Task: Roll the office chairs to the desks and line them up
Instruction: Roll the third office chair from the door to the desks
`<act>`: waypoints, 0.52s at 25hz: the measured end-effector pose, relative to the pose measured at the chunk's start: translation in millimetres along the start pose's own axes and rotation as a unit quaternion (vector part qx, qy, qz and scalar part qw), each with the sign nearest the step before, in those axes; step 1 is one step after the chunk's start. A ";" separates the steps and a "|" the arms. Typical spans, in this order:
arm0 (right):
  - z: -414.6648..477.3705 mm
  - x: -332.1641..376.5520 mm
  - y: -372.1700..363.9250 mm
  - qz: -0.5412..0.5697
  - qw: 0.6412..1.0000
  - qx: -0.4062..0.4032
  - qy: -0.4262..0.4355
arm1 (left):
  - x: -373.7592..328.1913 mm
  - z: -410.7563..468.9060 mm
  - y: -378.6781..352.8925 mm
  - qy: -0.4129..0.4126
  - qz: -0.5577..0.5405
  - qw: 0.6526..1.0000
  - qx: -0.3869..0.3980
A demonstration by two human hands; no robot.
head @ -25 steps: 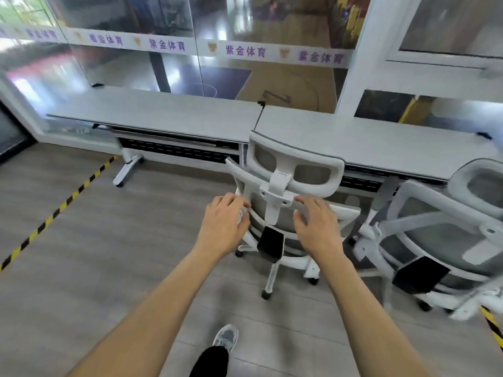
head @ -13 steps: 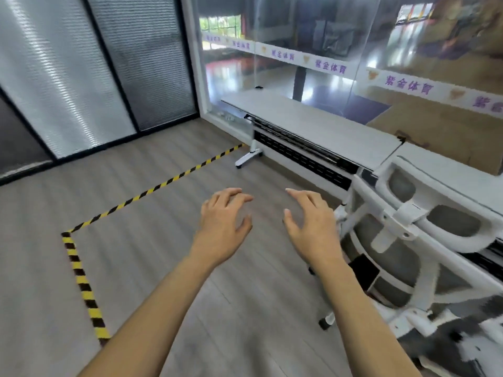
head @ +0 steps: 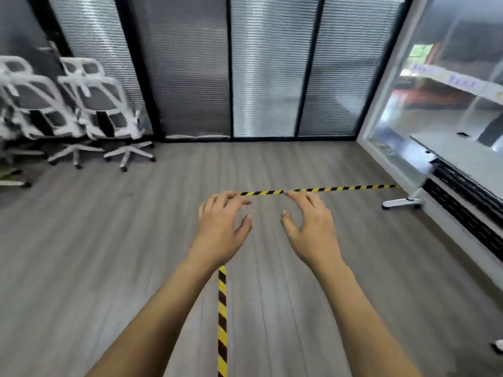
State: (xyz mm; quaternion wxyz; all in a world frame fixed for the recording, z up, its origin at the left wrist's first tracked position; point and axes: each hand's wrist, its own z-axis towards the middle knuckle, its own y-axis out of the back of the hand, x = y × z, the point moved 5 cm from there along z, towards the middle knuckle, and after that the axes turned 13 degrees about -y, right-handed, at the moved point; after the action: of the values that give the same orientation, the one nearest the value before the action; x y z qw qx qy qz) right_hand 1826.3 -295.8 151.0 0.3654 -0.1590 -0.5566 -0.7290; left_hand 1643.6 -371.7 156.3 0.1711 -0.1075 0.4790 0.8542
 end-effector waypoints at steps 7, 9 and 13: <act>50.4 166.0 -195.7 0.051 0.990 0.100 0.085 | 214.1 -32.4 100.5 0.106 0.070 0.991 -0.028; 71.1 200.9 -252.8 0.059 0.985 0.126 0.106 | 271.8 -33.1 116.5 0.132 0.084 0.987 -0.035; 129.0 269.5 -374.0 0.088 0.972 0.173 0.135 | 398.6 -14.7 141.2 0.188 0.120 0.974 -0.032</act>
State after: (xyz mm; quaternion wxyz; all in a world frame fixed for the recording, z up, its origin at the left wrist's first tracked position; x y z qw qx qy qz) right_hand 1354.3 -229.6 105.6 0.5219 -0.0419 -0.6037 -0.6011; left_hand 1222.0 -377.0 120.6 -0.0290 -0.2130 0.4848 0.8478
